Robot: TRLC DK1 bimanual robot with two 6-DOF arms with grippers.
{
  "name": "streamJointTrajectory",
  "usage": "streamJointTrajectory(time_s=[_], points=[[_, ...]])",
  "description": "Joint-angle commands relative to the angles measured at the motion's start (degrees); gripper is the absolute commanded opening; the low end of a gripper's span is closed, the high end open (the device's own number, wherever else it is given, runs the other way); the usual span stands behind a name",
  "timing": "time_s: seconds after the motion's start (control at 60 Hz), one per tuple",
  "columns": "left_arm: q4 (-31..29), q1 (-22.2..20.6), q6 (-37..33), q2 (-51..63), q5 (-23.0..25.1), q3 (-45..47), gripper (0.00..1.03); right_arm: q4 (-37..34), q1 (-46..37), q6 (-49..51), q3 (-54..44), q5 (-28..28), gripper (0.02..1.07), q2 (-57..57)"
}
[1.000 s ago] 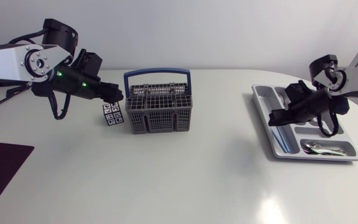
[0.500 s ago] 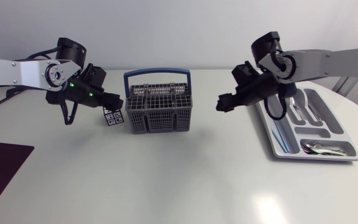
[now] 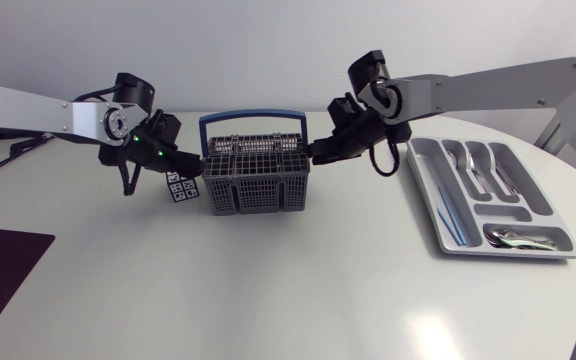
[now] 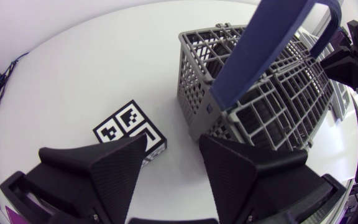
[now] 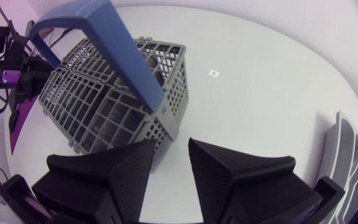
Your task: Transfer all utensils from the basket to the drawer tray.
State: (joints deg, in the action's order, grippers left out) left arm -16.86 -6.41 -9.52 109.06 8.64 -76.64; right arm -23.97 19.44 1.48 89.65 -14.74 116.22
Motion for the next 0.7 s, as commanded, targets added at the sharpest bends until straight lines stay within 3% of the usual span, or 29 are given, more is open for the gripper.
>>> streamJointTrajectory(time_s=[0.0,0.683], points=[[0.1,-1.1,-0.9,2.5,-0.2,-3.0,0.60,0.6,1.5,-1.8,1.7,0.2,0.30,2.4],[-0.2,-7.6,-1.1,0.0,-0.3,0.2,0.60,1.0,4.9,0.5,-10.1,-1.3,0.29,-7.1]])
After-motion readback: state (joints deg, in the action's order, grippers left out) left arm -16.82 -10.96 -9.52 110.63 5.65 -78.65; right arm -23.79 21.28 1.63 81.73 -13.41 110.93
